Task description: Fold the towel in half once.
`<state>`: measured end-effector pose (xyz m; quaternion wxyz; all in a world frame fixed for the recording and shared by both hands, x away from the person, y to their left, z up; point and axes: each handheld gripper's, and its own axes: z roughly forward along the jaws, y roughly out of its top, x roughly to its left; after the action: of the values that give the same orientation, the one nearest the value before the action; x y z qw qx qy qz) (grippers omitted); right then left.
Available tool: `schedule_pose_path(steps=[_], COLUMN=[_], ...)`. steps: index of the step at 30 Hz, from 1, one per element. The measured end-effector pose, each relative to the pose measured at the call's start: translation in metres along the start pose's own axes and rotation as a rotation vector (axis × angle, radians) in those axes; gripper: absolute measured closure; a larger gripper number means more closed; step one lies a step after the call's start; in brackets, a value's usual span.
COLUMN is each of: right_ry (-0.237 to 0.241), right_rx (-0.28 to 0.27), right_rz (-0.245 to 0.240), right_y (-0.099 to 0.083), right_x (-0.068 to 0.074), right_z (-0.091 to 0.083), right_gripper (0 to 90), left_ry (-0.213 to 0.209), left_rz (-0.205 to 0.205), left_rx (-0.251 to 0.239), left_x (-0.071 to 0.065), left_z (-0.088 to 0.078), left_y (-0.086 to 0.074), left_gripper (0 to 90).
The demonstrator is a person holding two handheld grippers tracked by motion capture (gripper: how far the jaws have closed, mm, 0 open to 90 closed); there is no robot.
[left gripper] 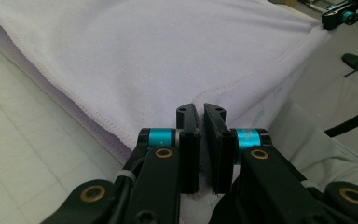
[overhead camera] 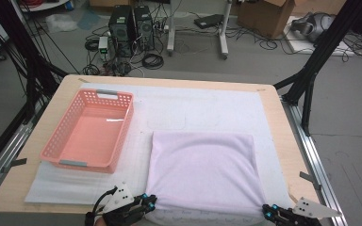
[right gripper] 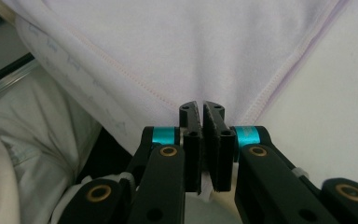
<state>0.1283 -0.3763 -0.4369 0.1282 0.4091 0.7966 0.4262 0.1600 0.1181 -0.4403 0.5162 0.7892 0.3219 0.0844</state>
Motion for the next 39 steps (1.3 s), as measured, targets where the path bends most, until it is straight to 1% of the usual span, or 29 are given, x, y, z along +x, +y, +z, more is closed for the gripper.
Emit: schedule_pose_path(steps=[2,3,4,5,8,9,10,11,13,14,15,16,17,18,19,20,22,23,24,25,26,27,29,31,32,33,34,35,39], right_ry=[-0.001,-0.008,-0.013,-0.027,-0.061,-0.085,-0.126,-0.16,-0.208,-0.221,-0.221,-0.235,-0.25,-0.256,-0.269,-0.269,-0.269,-0.267,-0.263,-0.261,-0.264,-0.266,-0.27,-0.278,-0.281,-0.288,-0.293,-0.299,-0.299], right_rx=[0.009,0.007,0.004,-0.002,-0.043,-0.06,-0.066,-0.064,-0.064,-0.059,-0.059,-0.057,-0.056,-0.056,-0.065,-0.065,-0.072,-0.071,-0.067,-0.064,-0.062,-0.063,-0.069,-0.06,-0.045,-0.028,-0.012,0.001,0.029], right_rz=[0.008,0.007,0.004,0.006,0.033,0.035,0.029,0.033,0.045,0.049,0.049,0.047,0.048,0.048,0.055,0.055,0.07,0.09,0.1,0.115,0.129,0.141,0.162,0.156,0.146,0.136,0.134,0.135,0.164], right_y=[-0.002,-0.002,-0.002,-0.002,0.001,0.002,0.004,0.005,0.008,0.01,0.01,0.013,0.017,0.021,0.032,0.032,0.043,0.056,0.062,0.069,0.075,0.08,0.09,0.097,0.1,0.102,0.104,0.105,0.106], right_x=[-0.002,-0.003,-0.004,-0.004,-0.009,-0.01,-0.013,-0.016,-0.023,-0.027,-0.027,-0.03,-0.032,-0.035,-0.042,-0.042,-0.05,-0.059,-0.064,-0.069,-0.074,-0.079,-0.086,-0.091,-0.092,-0.094,-0.096,-0.098,-0.104], right_z=[0.002,0.003,0.005,0.005,0.003,0.002,0.002,0.003,0.007,0.01,0.01,0.014,0.017,0.021,0.029,0.029,0.04,0.054,0.061,0.069,0.076,0.082,0.093,0.103,0.108,0.113,0.117,0.12,0.13], right_gripper=[85.0,82.0,74.5,68.8,63.5,63.3,62.9,62.9,62.8,62.7,62.7,62.4,62.1,61.9,60.8,60.8,58.6,55.7,54.1,52.6,51.0,50.7,50.1,50.0,50.0,50.2,50.3,50.7,54.0], left_ry=[-0.011,-0.002,-0.002,0.03,0.092,0.092,0.148,0.161,0.179,0.179,0.186,0.186,0.192,0.201,0.206,0.207,0.222,0.226,0.231,0.231,0.226,0.251,0.302,0.351,0.373,0.373,0.389,0.4,0.384], left_rz=[0.027,0.04,0.04,0.038,0.041,0.041,0.061,0.056,0.042,0.042,0.037,0.025,0.023,0.016,0.001,-0.012,-0.022,-0.027,-0.041,-0.041,-0.053,-0.073,-0.068,-0.064,-0.087,-0.087,-0.127,-0.129,-0.128], left_rx=[0.018,0.02,0.02,0.003,-0.027,-0.027,-0.034,-0.039,-0.038,-0.038,-0.034,-0.034,-0.028,-0.029,-0.033,-0.034,-0.038,-0.038,-0.022,-0.022,-0.006,0.03,0.068,0.051,0.055,0.055,0.095,0.105,0.106], left_x=[-0.001,0.0,0.0,0.003,0.011,0.011,0.019,0.024,0.035,0.035,0.04,0.045,0.051,0.056,0.062,0.067,0.076,0.08,0.09,0.09,0.095,0.106,0.114,0.118,0.121,0.121,0.128,0.13,0.136], left_z=[0.005,0.007,0.007,0.01,0.01,0.01,0.011,0.011,0.014,0.014,0.017,0.021,0.024,0.029,0.033,0.038,0.047,0.052,0.064,0.064,0.071,0.085,0.095,0.099,0.1,0.1,0.103,0.104,0.11], left_y=[0.0,0.0,0.0,0.001,0.007,0.007,0.015,0.018,0.025,0.025,0.029,0.032,0.035,0.039,0.042,0.046,0.052,0.056,0.062,0.062,0.065,0.067,0.069,0.069,0.069,0.069,0.071,0.072,0.076], left_gripper=[82.2,75.8,63.8,55.5,48.5,46.5,45.2,45.1,44.1,43.9,43.9,43.7,43.4,42.9,42.1,42.1,40.9,40.9,40.4,40.4,40.8,41.6,40.1,39.1,39.1,39.2,39.1,38.6,40.8])
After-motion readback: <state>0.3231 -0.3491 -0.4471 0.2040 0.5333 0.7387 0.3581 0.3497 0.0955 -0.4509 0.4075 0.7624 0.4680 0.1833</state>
